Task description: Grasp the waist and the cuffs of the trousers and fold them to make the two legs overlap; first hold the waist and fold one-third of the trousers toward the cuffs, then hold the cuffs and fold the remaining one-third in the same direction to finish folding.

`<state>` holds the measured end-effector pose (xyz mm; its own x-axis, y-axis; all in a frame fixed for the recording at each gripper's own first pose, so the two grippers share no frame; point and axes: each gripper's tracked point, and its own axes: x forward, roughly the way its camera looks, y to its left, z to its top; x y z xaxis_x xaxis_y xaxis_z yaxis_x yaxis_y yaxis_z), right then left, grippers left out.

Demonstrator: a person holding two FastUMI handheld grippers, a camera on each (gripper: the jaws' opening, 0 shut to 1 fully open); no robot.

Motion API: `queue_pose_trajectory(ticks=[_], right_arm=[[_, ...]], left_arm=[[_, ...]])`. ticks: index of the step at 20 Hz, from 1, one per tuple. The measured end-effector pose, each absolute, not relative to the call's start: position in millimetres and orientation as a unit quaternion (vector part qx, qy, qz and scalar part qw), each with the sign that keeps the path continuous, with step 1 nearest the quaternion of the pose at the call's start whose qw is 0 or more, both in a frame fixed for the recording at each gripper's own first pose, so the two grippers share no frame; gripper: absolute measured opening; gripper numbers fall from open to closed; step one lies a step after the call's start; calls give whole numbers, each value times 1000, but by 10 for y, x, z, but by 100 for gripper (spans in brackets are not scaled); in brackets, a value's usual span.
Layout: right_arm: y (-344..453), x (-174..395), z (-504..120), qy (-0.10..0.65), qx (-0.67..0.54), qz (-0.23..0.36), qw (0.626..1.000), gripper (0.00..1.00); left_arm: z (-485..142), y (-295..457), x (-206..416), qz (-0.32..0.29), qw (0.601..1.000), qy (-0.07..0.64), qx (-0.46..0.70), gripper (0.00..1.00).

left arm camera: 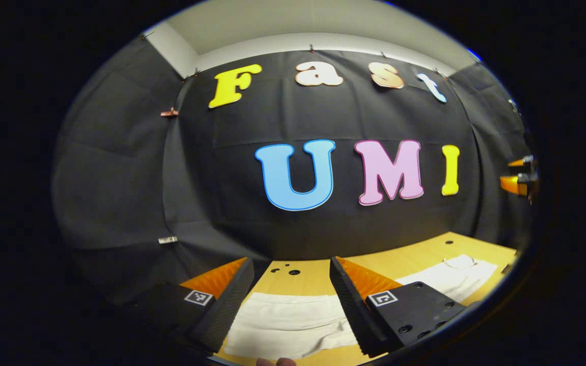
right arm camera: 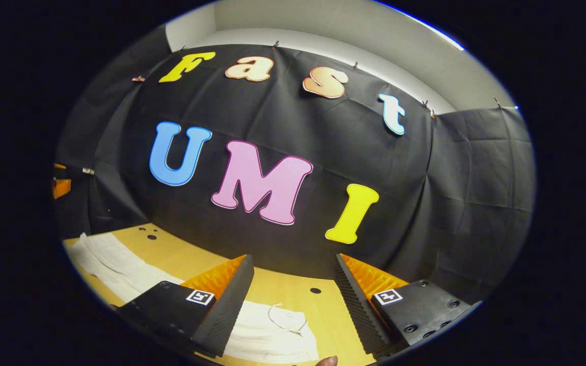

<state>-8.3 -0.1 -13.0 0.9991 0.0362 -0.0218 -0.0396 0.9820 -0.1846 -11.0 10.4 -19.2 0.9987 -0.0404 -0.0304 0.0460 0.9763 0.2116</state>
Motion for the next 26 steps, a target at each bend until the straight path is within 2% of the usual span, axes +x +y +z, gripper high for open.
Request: queue_pose_trajectory(ticks=[6, 11, 16, 21, 26], right_arm=[[-244, -228, -697, 69, -184, 25, 980, 98], [-442, -356, -980, 107, -199, 11, 974, 98], [-567, -486, -1063, 121, -205, -2, 971, 98], [-685, -582, -1123, 133, -212, -11, 968, 98], [-753, -651, -1178, 144, -221, -17, 964, 98]], left_arm=[[-804, 453, -161, -83, 932, 67, 346, 96], [-1768, 463, -459, -187, 881, 152, 406, 96], [-2670, 572, -577, -271, 809, 239, 463, 96], [-3257, 850, -491, -297, 741, 294, 525, 96], [-3433, 1014, -199, -299, 707, 306, 563, 94]])
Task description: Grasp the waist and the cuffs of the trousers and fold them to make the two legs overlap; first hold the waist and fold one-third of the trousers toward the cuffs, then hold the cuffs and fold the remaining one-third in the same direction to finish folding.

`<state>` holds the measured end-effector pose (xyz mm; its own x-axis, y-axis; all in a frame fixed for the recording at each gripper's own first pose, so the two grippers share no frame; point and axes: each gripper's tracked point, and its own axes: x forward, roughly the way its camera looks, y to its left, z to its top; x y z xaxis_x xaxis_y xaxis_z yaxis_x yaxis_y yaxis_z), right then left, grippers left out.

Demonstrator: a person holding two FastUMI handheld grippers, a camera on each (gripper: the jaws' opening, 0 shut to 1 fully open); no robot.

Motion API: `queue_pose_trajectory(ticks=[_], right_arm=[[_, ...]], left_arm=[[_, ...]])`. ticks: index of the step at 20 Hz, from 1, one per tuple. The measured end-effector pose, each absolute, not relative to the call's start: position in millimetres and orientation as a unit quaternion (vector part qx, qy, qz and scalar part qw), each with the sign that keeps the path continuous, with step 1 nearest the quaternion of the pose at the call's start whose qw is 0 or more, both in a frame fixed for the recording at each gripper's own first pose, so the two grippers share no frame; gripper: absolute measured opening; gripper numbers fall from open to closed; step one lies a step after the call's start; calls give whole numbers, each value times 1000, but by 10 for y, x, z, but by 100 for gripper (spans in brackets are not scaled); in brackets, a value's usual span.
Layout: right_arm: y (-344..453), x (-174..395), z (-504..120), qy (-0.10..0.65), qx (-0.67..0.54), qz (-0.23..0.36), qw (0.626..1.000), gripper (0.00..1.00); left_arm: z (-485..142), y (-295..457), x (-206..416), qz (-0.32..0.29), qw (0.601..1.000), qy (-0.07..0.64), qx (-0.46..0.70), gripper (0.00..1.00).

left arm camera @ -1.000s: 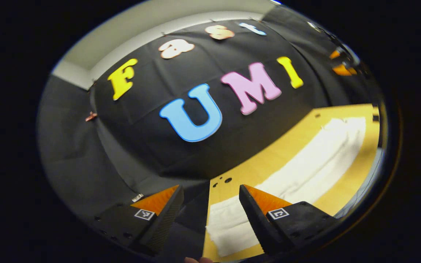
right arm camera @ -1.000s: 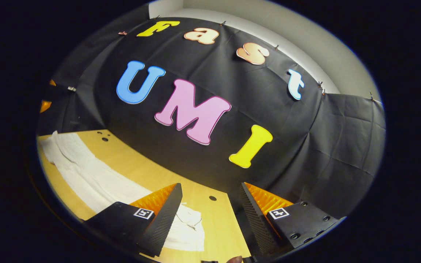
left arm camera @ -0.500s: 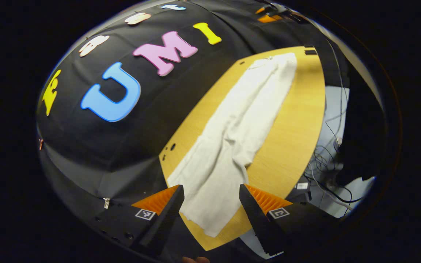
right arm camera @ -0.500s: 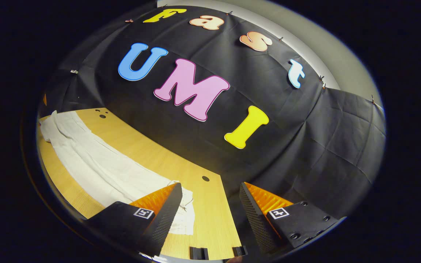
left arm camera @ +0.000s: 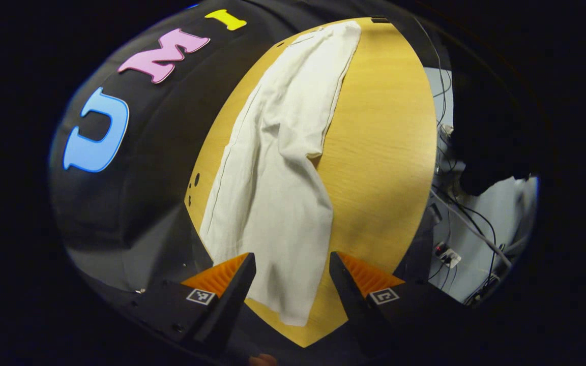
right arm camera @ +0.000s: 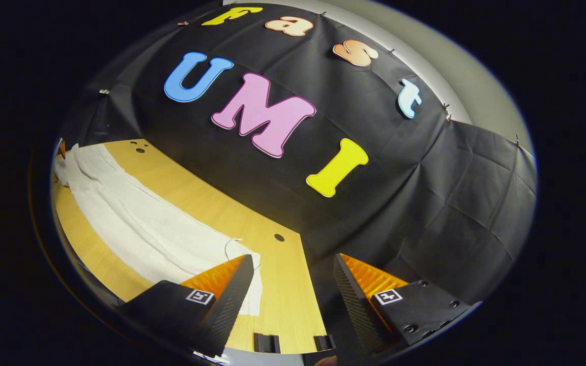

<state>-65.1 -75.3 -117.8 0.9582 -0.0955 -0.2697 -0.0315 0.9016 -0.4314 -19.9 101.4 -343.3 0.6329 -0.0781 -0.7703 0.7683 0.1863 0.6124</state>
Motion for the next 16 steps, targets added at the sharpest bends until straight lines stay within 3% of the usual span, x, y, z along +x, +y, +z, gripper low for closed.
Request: queue_pose_trajectory(ticks=[8, 10, 13, 16], right_arm=[[-778, -681, -1472, 166, -255, -7, 953, 98], [-760, -659, -1664, 180, -277, 12, 944, 98], [-692, -613, -2020, 200, -321, 59, 924, 98], [-577, -617, -2497, 224, -383, 130, 887, 98]], left_arm=[[-3558, 1178, 381, -302, 671, 330, 591, 76], [-3626, 1171, 402, -303, 666, 352, 584, 61], [-3690, 1198, 438, -297, 648, 368, 597, 11], [-3693, 1187, 433, -290, 646, 386, 592, 7]])
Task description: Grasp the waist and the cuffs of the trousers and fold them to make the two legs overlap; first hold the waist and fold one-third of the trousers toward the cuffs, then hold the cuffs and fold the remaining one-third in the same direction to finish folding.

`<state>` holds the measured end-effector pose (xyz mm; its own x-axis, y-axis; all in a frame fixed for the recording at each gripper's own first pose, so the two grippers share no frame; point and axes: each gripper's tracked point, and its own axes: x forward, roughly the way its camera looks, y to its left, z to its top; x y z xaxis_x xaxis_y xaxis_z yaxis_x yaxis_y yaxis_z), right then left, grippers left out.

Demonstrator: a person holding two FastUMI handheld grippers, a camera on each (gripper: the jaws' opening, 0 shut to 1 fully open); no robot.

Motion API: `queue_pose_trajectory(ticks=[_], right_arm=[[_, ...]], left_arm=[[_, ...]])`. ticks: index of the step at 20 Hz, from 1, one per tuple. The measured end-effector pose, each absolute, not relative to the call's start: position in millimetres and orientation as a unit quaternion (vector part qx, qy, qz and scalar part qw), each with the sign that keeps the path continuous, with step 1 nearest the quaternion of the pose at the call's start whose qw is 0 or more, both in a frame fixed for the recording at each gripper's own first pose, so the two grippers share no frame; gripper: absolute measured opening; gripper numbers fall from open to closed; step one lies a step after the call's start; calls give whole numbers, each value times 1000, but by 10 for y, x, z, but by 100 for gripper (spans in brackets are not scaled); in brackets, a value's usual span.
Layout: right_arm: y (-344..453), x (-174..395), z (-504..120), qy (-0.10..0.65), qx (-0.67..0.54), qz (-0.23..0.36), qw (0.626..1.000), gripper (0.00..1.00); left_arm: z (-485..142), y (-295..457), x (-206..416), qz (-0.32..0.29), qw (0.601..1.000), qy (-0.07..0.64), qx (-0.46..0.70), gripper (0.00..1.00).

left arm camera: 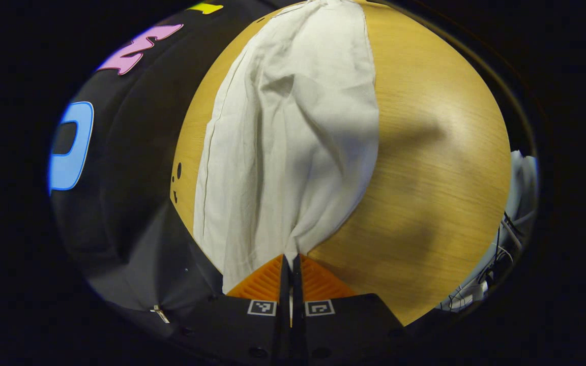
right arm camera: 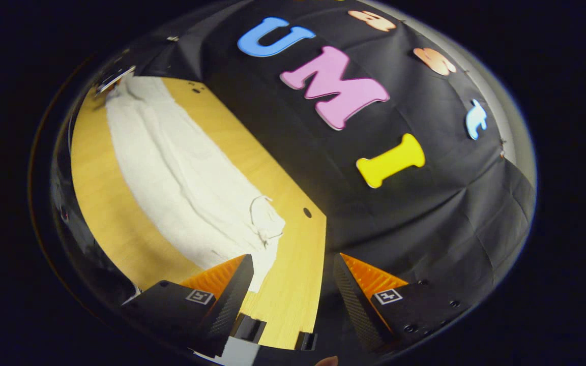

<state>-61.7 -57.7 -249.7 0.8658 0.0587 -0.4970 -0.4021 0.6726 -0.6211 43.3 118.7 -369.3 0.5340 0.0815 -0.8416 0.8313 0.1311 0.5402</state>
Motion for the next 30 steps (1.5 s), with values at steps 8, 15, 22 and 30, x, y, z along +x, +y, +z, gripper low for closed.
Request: queue_pose_trajectory(ticks=[8, 15, 22, 30], right_arm=[[-590, -774, -3715, 281, -497, 271, 775, 98], [-596, -304, -3972, 258, -544, 286, 745, 95], [-539, -168, -4312, 290, -554, 340, 702, 46], [-527, -162, -4064, 288, -525, 337, 726, 6]], left_arm=[[-3717, 1181, 492, -274, 642, 413, 585, 6], [-3707, 1186, 484, -266, 639, 425, 584, 6], [-3705, 1192, 481, -260, 640, 433, 579, 6], [-3596, 1159, 239, -253, 666, 436, 550, 6]])
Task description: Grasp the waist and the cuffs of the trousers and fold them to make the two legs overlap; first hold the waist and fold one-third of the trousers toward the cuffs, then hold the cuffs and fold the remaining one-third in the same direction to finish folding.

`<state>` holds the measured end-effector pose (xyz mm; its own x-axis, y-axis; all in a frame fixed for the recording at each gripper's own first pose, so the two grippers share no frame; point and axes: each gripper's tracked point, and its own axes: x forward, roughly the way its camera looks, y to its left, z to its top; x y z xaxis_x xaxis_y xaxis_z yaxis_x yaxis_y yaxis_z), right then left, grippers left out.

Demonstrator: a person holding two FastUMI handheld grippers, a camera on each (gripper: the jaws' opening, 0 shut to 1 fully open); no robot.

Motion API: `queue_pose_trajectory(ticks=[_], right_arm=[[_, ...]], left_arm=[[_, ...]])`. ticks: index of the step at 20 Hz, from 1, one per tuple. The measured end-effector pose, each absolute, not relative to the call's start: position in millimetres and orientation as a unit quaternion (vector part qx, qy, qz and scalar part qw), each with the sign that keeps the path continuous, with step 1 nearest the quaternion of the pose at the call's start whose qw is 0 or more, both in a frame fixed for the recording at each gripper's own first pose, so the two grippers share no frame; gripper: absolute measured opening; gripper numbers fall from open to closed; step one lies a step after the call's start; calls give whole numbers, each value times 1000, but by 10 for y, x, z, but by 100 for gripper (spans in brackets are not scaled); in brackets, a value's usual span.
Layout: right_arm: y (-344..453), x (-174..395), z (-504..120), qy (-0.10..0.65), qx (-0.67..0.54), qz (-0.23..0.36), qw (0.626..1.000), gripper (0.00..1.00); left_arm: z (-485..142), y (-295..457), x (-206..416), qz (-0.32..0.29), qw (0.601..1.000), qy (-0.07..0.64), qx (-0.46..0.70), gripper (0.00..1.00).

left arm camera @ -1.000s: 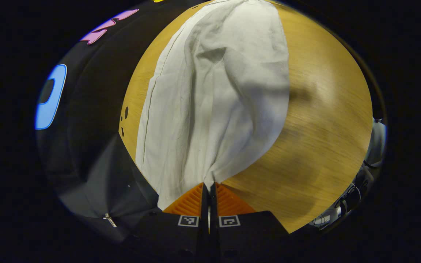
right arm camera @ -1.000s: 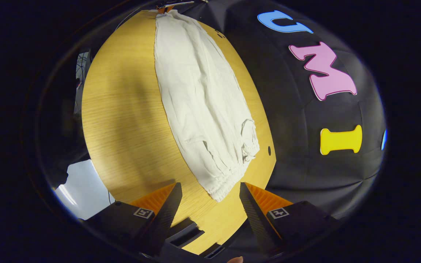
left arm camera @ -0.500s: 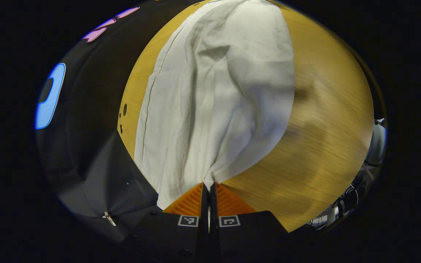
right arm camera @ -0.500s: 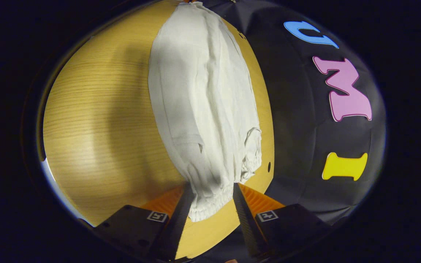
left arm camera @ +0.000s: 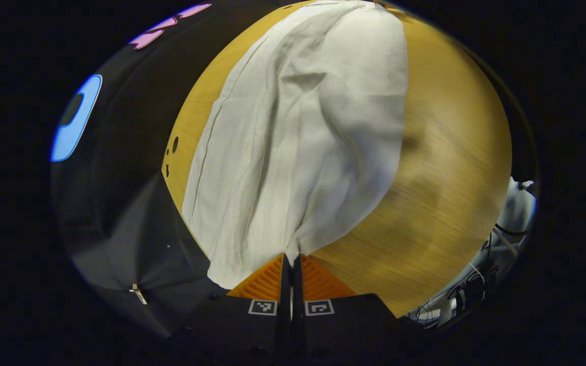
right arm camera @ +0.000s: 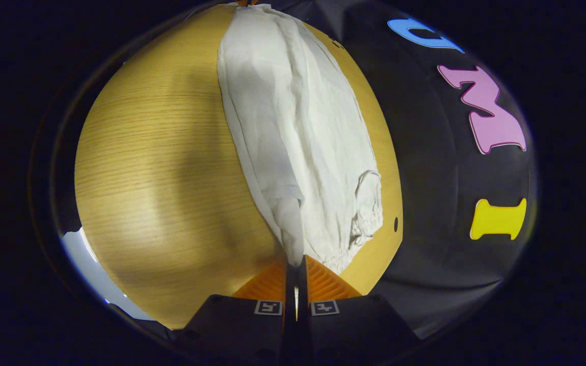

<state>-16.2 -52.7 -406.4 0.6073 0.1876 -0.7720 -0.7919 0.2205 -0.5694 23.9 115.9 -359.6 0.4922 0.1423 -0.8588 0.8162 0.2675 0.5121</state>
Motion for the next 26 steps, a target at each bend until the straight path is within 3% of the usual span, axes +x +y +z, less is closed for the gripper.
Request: queue_pose_trajectory(ticks=[11, 18, 26], right_arm=[[-489, 545, -3024, 260, -422, 236, 836, 5], [-429, 1228, -3051, 268, -424, 207, 840, 5], [-337, 1714, -3494, 300, -412, 217, 833, 6]], left_arm=[[-2755, 1228, 696, -179, 754, 429, 464, 6], [-2528, 1059, 1546, -158, 778, 426, 434, 5], [-3204, 1079, 1768, -171, 735, 511, 411, 6]])
